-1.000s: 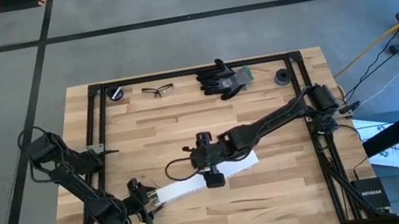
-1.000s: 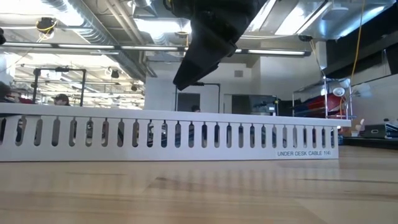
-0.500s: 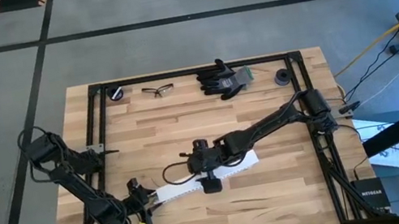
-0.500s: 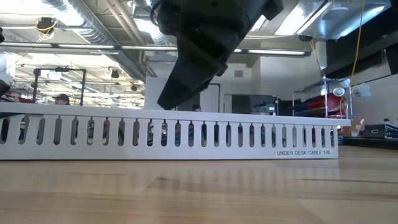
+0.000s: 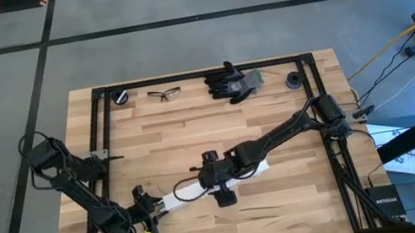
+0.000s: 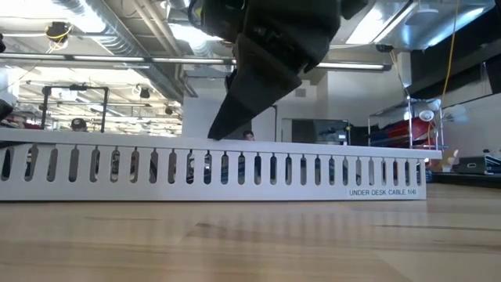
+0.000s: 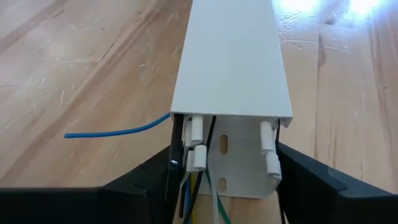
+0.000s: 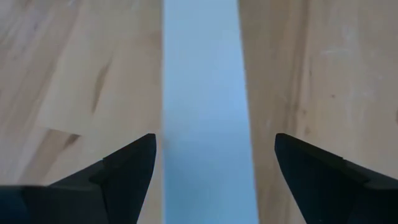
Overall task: Ziptie cables
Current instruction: Close the white cable duct
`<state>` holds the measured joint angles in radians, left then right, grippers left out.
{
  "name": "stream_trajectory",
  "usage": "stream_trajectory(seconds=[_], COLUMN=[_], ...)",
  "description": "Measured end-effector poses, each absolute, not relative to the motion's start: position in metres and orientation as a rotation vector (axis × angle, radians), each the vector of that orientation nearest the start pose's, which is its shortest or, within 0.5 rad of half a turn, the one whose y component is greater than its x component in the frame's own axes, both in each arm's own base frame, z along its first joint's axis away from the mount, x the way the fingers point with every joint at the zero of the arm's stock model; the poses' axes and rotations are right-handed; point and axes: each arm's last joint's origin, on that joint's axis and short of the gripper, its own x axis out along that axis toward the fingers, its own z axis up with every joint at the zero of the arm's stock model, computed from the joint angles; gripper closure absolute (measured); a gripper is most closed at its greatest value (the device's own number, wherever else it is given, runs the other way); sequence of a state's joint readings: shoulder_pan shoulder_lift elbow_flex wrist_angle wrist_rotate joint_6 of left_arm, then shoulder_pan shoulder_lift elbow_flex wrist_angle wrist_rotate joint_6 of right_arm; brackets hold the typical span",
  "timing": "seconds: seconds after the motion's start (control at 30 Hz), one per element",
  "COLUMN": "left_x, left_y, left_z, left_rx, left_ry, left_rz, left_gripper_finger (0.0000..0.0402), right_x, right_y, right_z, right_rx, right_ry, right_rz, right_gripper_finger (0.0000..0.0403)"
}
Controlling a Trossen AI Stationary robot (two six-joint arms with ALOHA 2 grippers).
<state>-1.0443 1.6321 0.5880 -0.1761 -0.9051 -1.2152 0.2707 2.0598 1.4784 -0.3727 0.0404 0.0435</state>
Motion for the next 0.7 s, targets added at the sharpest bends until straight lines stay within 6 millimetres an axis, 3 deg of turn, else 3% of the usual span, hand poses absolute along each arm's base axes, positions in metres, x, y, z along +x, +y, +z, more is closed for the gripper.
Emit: stream_trajectory(seconds=[0.13,0.5,0.7], left_x=[0.141,0.14,0.14], left_y=[-0.197,-0.196,-0.197], left_z=[0.105,0.105,0.105], left_rx=[-0.161,-0.162,-0.162], left_ry=[0.605,0.607,0.61], left_rz=[0.28,0.28,0.279], left_gripper_finger=[0.0197,0.0196,0.0196], right_x=[0.421,0.42,0.421], right_y=[0.114,0.115,0.116], right_z=[0.171,0.161,0.161], right_rx=[-0.103,-0.099,-0.081], right_ry=[0.975,1.021,1.004], right_rz=[0.182,0.204,0.199], right_gripper_finger=[0.0102,0.0188,0.0193])
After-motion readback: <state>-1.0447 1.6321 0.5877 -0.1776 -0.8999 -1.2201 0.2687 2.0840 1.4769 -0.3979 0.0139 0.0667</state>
